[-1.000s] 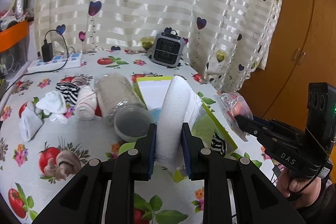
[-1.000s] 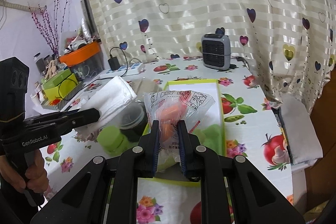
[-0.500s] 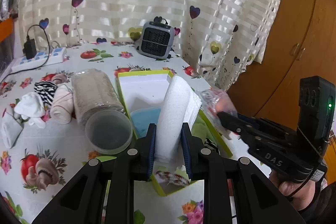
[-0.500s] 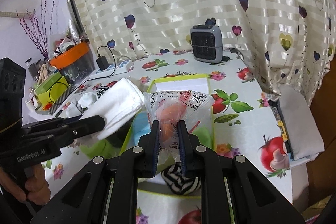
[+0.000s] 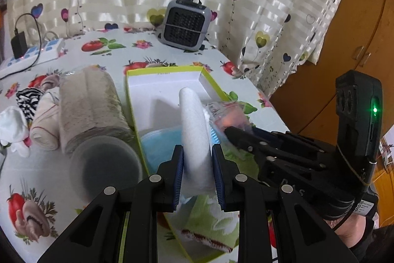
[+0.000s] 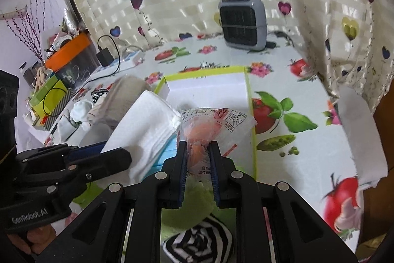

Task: Organize soft objects
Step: 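Lower the white cloth and clear bag into the box and open both grippers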

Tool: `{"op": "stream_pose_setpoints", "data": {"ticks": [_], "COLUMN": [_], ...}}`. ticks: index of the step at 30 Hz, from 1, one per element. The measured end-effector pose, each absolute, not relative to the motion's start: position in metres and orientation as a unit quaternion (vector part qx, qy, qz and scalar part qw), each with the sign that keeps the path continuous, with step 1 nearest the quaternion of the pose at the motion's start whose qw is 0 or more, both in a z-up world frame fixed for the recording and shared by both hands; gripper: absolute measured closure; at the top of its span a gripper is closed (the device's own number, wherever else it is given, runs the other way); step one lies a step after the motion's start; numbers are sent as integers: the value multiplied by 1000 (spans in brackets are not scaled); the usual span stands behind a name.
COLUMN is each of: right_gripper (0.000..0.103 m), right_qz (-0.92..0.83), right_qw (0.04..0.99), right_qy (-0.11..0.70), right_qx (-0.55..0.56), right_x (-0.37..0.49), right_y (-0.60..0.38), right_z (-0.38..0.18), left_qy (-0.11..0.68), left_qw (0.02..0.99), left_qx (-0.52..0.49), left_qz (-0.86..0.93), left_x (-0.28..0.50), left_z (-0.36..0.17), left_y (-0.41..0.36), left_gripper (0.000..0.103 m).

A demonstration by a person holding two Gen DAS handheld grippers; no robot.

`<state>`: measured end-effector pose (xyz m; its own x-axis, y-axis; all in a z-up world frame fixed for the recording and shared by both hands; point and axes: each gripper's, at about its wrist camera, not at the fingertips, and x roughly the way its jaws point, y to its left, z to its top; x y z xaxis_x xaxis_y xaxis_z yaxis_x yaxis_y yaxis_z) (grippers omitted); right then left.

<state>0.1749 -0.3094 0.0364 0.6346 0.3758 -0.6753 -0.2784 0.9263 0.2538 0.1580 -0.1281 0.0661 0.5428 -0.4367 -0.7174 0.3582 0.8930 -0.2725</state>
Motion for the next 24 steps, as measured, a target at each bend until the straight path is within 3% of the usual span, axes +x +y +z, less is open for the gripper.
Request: {"op": "stream_pose_setpoints", "data": {"ticks": [4, 8, 14, 24], "right_gripper": [79, 64, 62, 62], "right_qz": [177, 175, 174, 164], "right_qw": [899, 904, 909, 915], "right_qy": [397, 388, 374, 362], "right_qx": [56, 47, 56, 67], "right_x": [181, 174, 166, 146], "right_y": [-309, -308, -312, -319], "right_z": [34, 37, 45, 51], "left_qy": [430, 432, 426, 410], "left_qw": [874, 872, 875, 875], "left_qx": [-46, -53, -60, -73], "left_qz": [-221, -223, -224, -245], "left_x": [168, 172, 170, 155], "left_z": [62, 61, 66, 73], "left_y": [-134, -134, -130, -122], "left_gripper": [82, 80, 72, 69]}}
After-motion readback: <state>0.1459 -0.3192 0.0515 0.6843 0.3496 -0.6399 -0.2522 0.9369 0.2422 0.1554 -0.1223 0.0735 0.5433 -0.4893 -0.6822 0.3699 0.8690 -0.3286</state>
